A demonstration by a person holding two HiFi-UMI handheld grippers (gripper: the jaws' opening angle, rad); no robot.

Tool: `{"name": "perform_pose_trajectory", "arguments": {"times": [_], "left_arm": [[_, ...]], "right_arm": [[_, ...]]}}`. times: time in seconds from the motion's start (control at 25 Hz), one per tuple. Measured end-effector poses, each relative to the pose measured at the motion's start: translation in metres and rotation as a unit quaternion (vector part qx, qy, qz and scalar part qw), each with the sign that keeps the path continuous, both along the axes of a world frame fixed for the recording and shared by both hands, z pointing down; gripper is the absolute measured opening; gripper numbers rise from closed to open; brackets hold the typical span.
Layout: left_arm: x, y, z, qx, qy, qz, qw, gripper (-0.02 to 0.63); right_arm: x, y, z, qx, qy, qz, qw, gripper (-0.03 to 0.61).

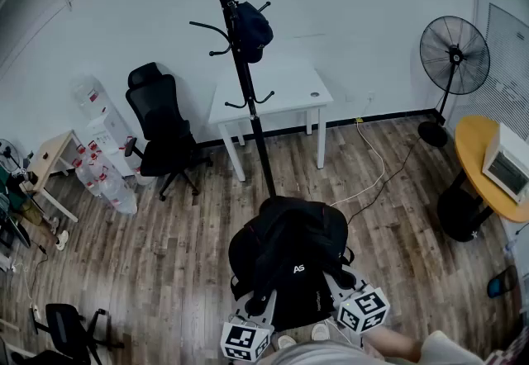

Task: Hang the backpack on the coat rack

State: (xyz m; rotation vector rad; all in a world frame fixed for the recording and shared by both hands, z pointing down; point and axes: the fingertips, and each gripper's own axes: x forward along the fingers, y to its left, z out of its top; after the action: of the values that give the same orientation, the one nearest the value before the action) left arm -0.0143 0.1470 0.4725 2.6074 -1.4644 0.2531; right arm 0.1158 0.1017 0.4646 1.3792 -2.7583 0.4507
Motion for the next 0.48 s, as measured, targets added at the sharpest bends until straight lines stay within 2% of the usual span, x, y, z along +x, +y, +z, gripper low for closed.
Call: {"name": "perform_pose_trajectory", "arguments": {"times": [0.48], "left_arm": [[0.018,-0.007,-0.003,-0.001,-0.002,-0.013,0.9999,0.023]], "right_arm": [[0.017,-0.012,-0.004,-0.003,-0.008,-0.016,1.0,0.031]]}}
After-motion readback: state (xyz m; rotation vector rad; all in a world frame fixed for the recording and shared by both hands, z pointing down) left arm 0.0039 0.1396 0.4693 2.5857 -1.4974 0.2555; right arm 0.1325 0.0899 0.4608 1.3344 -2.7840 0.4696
